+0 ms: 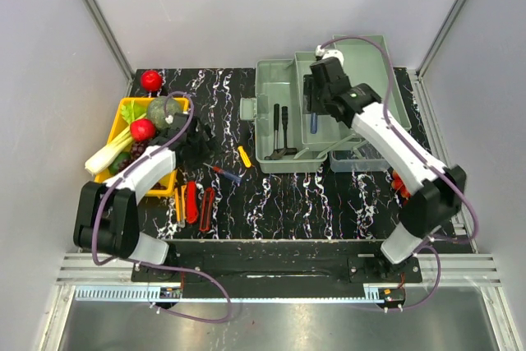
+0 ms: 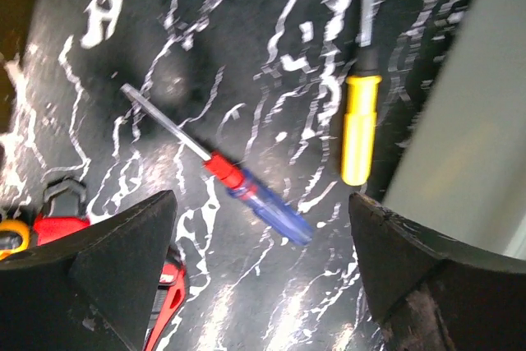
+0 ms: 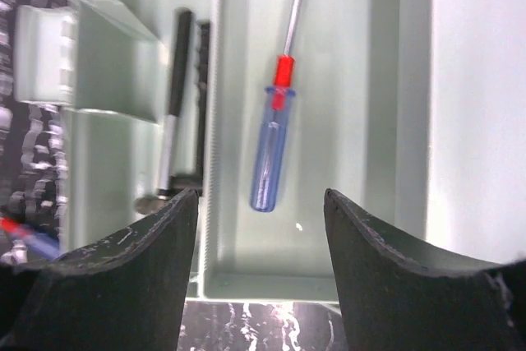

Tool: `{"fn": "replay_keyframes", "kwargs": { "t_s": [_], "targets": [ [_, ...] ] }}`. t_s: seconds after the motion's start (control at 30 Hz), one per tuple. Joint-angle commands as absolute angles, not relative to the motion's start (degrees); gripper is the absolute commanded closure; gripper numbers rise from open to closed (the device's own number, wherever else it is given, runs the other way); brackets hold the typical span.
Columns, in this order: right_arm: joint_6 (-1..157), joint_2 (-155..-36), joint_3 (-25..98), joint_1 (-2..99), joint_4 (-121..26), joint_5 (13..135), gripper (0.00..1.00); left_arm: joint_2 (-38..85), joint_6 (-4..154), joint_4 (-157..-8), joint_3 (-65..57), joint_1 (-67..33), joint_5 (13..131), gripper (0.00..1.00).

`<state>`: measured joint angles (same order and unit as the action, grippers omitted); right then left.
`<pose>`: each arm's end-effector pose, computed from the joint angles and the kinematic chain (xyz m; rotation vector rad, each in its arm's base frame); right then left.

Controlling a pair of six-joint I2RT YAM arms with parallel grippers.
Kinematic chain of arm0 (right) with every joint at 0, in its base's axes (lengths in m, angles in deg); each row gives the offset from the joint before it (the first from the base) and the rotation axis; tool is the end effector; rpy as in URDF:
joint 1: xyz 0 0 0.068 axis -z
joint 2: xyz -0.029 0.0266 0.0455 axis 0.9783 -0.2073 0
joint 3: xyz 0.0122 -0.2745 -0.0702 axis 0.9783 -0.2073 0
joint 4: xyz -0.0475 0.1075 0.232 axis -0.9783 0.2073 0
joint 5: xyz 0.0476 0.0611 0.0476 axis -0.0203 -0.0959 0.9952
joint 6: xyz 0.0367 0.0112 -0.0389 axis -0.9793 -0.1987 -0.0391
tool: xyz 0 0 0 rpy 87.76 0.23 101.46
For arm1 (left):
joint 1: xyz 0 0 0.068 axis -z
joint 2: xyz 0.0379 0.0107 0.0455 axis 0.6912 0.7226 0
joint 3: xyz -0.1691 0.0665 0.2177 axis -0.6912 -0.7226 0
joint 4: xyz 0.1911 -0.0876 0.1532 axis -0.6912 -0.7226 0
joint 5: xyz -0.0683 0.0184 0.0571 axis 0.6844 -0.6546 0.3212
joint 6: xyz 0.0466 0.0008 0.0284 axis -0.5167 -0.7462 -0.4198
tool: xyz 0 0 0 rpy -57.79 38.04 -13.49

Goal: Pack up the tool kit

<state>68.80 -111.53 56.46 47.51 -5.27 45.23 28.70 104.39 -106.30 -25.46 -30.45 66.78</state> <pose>0.3295 0.1788 0.3661 -0.1123 2.2750 -0.0138 0.2779 -0.0677 0.2271 -0.5815 2.4644 -0.4611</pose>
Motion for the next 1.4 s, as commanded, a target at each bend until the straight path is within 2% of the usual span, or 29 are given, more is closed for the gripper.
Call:
{"fn": "replay_keyframes", "kwargs": {
  "t_s": [0.0, 0.33, 0.63, 0.77, 0.83, 1.07, 1.2, 1.27, 1.37],
  "targets": [
    [68.5, -101.7, 54.0, 47.6, -11.7, 52.6, 0.32, 32.6, 111.4, -112.0, -21.3, -30.6, 61.5, 0.13],
    [66.1, -95.6, 48.1, 47.6, -15.4, 56.9, 0.31, 41.4, 114.0, -114.8, -16.3, -30.6, 59.4, 0.34],
    [65.5, -94.2, 46.6, 47.6, -16.9, 56.5, 0.3, 46.9, 114.7, -117.5, -13.6, -29.2, 58.4, 0.41],
    [65.0, -94.1, 45.9, 47.6, -17.2, 56.4, 0.3, 48.8, 114.3, -117.8, -12.3, -29.1, 58.5, 0.57],
    [64.9, -94.0, 45.9, 47.6, -17.3, 56.4, 0.3, 49.2, 113.1, -117.8, -11.2, -28.7, 58.0, 0.6],
    [64.9, -93.5, 45.8, 47.6, -17.7, 55.8, 0.3, 50.4, 110.9, -118.5, -9.2, -25.3, 54.5, 0.68],
    [64.9, -93.4, 45.7, 47.6, -17.8, 55.7, 0.3, 51.4, 109.6, -118.7, -9.0, -25.1, 53.8, 0.83],
    [64.8, -93.3, 45.6, 47.7, -17.7, 55.8, 0.3, 51.8, 108.7, -118.9, -8.4, -25.1, 53.4, 0.94],
    [64.7, -93.1, 45.6, 47.6, -17.6, 55.9, 0.3, 52.5, 108.1, -119.0, -8.4, -25.1, 53.3, 1.0]
  ]
}}
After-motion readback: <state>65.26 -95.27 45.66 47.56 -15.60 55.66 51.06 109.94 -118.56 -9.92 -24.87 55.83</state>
